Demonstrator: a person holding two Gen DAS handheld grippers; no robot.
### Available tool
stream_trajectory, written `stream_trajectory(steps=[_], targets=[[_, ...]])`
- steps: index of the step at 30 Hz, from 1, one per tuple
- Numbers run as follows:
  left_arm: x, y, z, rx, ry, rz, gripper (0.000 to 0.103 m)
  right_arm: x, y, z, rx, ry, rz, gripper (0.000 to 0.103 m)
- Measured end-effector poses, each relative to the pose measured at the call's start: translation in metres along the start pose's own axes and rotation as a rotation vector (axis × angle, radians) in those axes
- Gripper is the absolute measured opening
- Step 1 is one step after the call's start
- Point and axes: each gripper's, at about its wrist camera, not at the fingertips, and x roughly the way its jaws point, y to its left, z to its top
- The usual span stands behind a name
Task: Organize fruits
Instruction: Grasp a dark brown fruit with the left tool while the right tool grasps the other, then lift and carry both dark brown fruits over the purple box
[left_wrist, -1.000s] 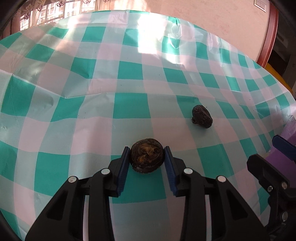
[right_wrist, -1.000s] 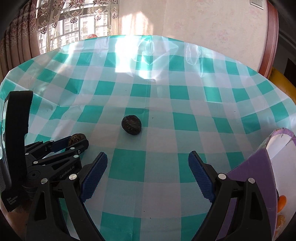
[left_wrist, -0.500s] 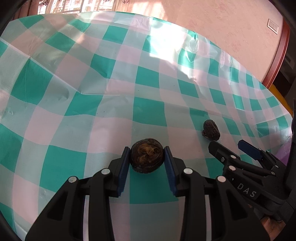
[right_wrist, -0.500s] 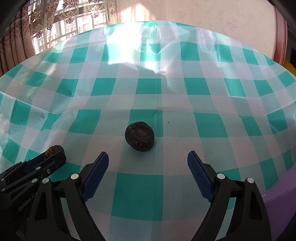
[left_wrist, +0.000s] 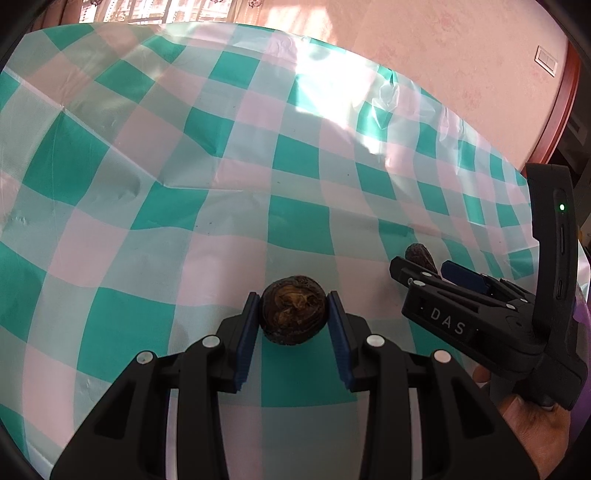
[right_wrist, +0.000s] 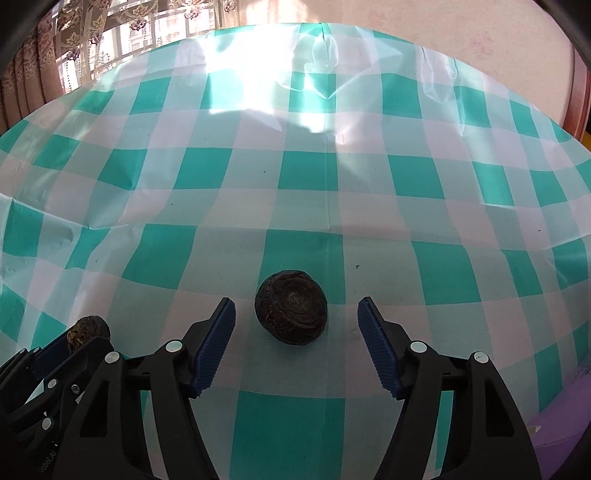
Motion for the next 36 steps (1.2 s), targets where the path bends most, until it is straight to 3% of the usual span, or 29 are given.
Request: stream_trajectory(steps=[12,21,36], targets=[[-0.001,0.001,0.000,0.001,-0.002,0.000,0.037,0.004,0.001,0.003,-0.004,0.012,0.017,0.038],[-0.003,0.001,0.001,0.004,-0.010,0.003,0.037,-0.008,0.006,-0.004,-0.025,-0.029,0.005,0.037],[-0.009,-0.004,0.002,0.021,-0.027,0.014,0.037,-0.052,0.015,-0.043,-0.051,-0.075,-0.023,0.037]])
